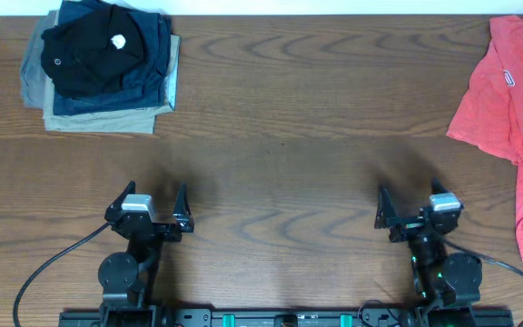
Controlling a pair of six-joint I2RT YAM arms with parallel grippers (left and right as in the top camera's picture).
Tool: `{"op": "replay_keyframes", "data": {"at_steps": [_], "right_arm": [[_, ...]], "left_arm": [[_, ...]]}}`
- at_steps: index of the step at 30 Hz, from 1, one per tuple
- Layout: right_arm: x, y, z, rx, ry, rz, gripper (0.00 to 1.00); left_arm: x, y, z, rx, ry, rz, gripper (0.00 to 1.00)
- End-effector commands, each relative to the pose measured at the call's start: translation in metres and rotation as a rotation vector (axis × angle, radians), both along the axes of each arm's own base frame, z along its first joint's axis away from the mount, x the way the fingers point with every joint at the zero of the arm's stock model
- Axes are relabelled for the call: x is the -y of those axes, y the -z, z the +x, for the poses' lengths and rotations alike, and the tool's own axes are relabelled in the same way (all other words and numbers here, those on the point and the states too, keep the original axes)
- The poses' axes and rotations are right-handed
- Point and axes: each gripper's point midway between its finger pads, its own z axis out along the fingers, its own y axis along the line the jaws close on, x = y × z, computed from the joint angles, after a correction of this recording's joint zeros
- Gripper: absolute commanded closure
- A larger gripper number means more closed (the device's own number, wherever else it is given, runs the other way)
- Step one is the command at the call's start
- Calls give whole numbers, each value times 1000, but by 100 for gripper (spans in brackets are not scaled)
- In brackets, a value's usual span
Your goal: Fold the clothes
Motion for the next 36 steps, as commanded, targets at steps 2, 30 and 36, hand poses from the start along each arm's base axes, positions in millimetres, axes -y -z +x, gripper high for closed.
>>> {"op": "replay_keyframes", "data": {"at_steps": [2,30,36], "right_arm": [[-13,-1,-2,-91,-32,495,1],[44,-183,64,-121,312,51,1],[74,-172,116,-394,471,-61,1]], "left_arm": [[1,16,0,-43,7,13,2],[1,16,0,-43,7,13,2],[1,16,0,-43,7,14,2]]}}
